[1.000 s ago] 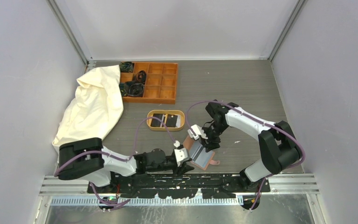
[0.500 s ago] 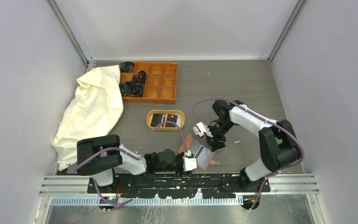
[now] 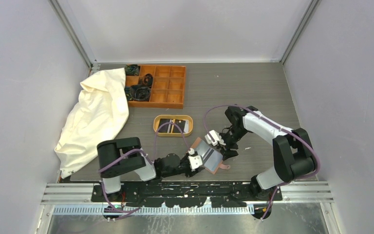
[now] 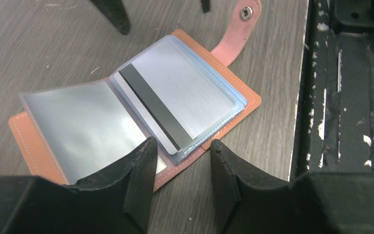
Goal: Put the credit cards into the card holder
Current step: Open the card holder at the center of the board, then turn over the card slot in the card holder.
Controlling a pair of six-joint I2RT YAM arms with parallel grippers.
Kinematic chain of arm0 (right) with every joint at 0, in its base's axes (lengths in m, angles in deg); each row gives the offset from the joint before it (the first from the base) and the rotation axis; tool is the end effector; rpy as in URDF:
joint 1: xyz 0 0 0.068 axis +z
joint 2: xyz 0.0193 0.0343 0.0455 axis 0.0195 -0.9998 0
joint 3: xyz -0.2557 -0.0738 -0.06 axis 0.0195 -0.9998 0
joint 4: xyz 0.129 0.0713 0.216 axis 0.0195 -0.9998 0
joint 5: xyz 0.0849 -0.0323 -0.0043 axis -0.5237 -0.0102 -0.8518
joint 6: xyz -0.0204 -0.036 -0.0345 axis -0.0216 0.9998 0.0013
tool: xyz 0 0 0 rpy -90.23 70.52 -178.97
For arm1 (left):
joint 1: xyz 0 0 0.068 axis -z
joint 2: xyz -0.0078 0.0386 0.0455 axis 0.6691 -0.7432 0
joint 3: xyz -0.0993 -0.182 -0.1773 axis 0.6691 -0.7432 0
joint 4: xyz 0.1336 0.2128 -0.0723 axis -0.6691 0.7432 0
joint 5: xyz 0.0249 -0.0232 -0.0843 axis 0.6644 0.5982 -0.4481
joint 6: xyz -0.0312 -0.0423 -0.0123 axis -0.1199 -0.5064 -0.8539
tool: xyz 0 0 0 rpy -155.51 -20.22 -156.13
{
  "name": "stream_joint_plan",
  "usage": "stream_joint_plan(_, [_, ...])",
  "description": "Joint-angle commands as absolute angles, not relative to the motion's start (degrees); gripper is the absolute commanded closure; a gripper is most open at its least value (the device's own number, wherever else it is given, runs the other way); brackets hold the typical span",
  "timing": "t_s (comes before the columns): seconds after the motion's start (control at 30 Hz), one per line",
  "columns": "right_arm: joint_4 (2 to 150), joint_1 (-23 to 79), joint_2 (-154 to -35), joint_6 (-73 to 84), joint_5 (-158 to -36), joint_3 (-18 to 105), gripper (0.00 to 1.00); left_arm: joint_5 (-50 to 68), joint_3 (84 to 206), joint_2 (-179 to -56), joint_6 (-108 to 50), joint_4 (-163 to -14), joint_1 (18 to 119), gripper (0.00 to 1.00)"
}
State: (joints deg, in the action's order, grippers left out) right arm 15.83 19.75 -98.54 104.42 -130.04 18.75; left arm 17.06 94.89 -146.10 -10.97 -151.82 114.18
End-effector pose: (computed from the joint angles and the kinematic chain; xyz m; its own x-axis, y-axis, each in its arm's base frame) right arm 0.2018 0.1015 0.1859 0.2512 -0.7212 -0.6456 -0.9206 -0.3840 0.0708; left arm 0.0867 -0.2704 0.1057 0.0295 0.2967 -0.9545 0.9561 0.2700 0.1135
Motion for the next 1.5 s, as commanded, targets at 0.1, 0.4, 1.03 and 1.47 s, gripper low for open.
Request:
stream_joint_plan(0.1, [24.12, 19.58, -94.60, 103.90, -127.26, 15.01, 0.35, 17.49, 91.27, -154.36, -21.81, -167.48, 111.11, 0.58])
stream_joint_plan(0.4, [31.84, 19.62, -93.24, 100.63, -125.64, 11.98, 0.36, 15.52, 92.03, -156.33, -23.14, -168.21, 110.67, 0.58])
stream_joint_plan(1.03, [36.37, 22.64, -94.19, 99.64, -122.45, 10.46, 0.44, 8.43, 93.70, -159.47, -26.84, -168.21, 108.87, 0.63])
stream_joint_plan(1.47, [38.98, 26.40, -95.14, 101.40, -116.97, 8.65, 0.39, 5.99, 94.45, -161.00, -27.71, -168.21, 108.32, 0.63])
